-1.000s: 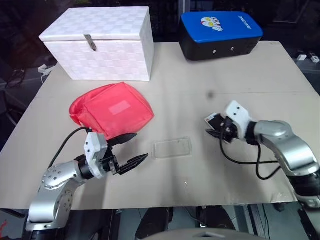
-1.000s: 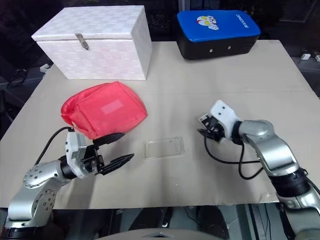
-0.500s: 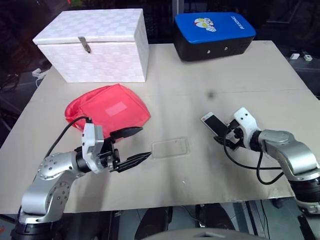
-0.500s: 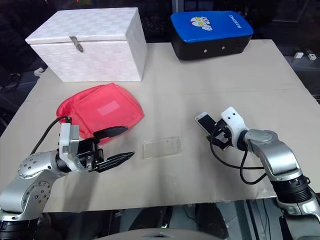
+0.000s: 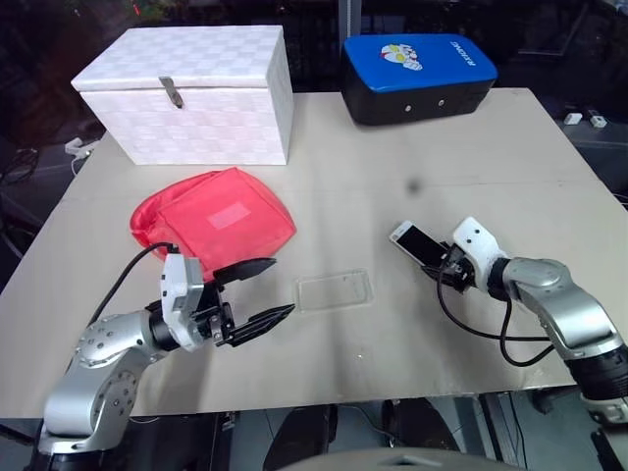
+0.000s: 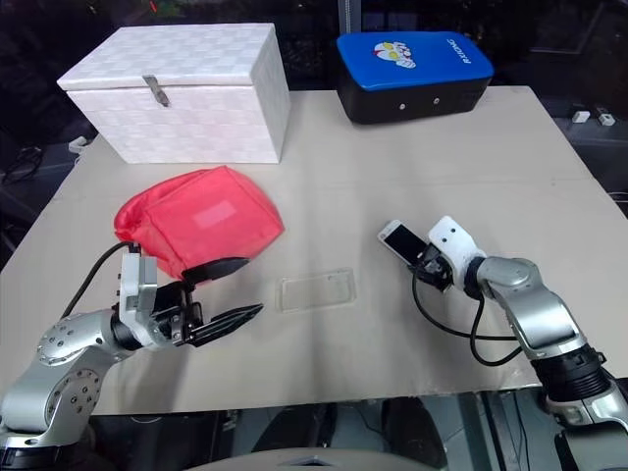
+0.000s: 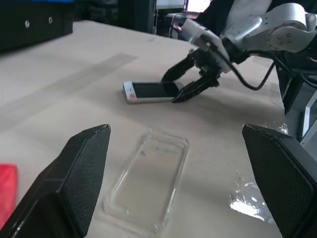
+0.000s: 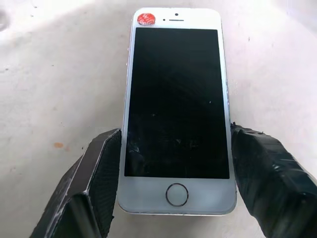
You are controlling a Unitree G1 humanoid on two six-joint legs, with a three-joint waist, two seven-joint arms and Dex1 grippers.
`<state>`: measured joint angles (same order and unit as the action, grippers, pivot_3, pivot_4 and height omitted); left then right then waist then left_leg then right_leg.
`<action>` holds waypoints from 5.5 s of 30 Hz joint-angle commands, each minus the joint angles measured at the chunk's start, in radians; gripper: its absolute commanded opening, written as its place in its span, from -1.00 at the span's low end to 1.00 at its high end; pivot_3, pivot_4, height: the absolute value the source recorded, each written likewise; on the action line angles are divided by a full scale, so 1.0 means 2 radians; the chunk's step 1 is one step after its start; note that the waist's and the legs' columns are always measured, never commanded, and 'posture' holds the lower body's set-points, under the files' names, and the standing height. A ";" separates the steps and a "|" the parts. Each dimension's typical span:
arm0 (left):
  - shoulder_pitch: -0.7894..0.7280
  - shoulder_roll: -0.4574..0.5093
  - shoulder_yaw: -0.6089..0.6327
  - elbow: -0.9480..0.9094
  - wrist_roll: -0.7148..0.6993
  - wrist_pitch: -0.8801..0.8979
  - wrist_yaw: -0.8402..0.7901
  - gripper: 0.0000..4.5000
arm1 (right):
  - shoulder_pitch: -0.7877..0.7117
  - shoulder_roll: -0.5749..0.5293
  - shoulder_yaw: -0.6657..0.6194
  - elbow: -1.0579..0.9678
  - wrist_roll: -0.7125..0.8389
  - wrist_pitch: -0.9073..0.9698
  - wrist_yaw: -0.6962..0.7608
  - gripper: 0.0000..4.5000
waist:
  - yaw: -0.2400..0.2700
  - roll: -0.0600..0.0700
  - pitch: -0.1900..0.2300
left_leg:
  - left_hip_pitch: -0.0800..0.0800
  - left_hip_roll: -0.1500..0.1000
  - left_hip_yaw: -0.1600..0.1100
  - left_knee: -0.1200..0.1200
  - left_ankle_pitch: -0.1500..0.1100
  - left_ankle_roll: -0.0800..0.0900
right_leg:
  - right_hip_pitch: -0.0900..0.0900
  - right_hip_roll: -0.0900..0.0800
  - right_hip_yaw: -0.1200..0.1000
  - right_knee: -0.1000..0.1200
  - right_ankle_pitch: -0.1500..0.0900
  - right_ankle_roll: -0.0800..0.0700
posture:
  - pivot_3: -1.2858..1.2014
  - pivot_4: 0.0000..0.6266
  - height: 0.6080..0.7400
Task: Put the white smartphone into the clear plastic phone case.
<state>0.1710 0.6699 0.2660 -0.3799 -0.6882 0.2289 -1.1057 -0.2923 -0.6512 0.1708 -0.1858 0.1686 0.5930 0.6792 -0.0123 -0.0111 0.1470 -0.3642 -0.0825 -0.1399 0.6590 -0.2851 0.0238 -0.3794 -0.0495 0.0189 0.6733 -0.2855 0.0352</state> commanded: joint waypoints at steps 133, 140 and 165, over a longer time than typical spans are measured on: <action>-0.277 0.036 -0.096 0.283 0.126 -0.061 -0.051 -0.97 | 0.146 -0.073 -0.004 -0.312 0.079 0.005 0.096 1.00 | 0.012 0.003 -0.002 | -0.008 0.000 -0.003 0.003 0.002 -0.003 | -0.007 0.000 -0.004 0.003 0.000 0.000 | 0.03 -0.52 1.00; -0.361 -0.007 -0.083 0.335 0.150 -0.174 -0.043 -0.97 | 0.142 -0.057 0.009 -0.298 0.073 -0.006 0.079 1.00 | 0.008 0.002 -0.001 | -0.010 -0.001 -0.002 0.005 0.002 -0.003 | -0.008 0.000 -0.003 0.002 0.000 0.000 | 0.03 -0.52 1.00; -0.211 0.095 -0.148 0.139 0.035 -0.015 -0.105 0.98 | 0.129 -0.055 0.058 -0.272 0.075 0.007 0.097 1.00 | -0.001 0.002 -0.001 | -0.009 -0.001 -0.002 0.005 0.002 -0.003 | -0.008 0.000 -0.002 0.003 0.000 0.000 | 0.03 -0.52 1.00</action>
<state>-0.2418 0.8424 -0.0202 -0.0389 -0.5825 0.1475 -1.2896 -0.0240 -0.7594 0.2800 -0.7031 0.2881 0.5901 0.8543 -0.0136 -0.0066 0.1448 -0.3830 -0.0839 -0.1439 0.6681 -0.2819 0.0186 -0.3953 -0.0492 0.0144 0.6796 -0.2849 0.0361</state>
